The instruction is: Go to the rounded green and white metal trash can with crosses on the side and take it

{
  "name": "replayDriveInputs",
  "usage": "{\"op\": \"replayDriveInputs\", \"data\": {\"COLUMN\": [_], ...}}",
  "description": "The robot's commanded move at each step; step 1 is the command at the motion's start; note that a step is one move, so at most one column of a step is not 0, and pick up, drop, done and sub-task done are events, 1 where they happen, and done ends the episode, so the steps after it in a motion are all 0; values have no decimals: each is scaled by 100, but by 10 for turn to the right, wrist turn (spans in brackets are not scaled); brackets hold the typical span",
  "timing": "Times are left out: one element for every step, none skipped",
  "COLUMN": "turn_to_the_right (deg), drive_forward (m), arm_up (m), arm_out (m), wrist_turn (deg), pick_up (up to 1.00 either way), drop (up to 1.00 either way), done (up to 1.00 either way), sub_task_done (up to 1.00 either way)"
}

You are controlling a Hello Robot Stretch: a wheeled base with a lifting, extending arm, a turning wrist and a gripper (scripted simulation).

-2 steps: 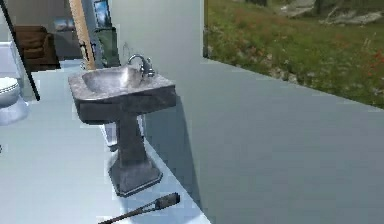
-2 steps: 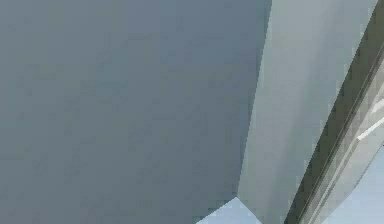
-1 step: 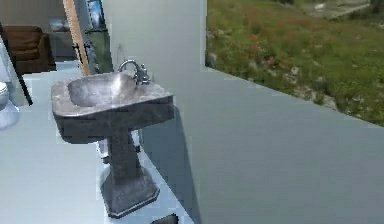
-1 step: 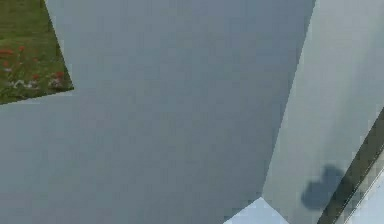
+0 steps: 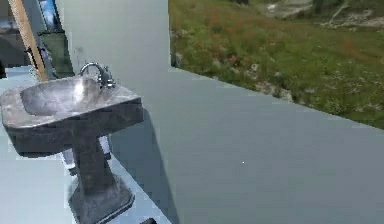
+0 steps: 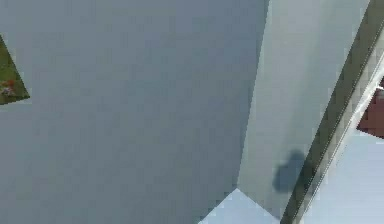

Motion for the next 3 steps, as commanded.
{"op": "replayDriveInputs", "data": {"turn_to_the_right": [0, -390, 0], "drive_forward": [20, 0, 30], "arm_up": [0, 0, 0], "arm_out": [0, 0, 0], "wrist_turn": [0, 0, 0], "pick_up": [0, 0, 0], "drop": [0, 0, 0], "done": [0, 0, 0], "sub_task_done": [0, 0, 0]}}
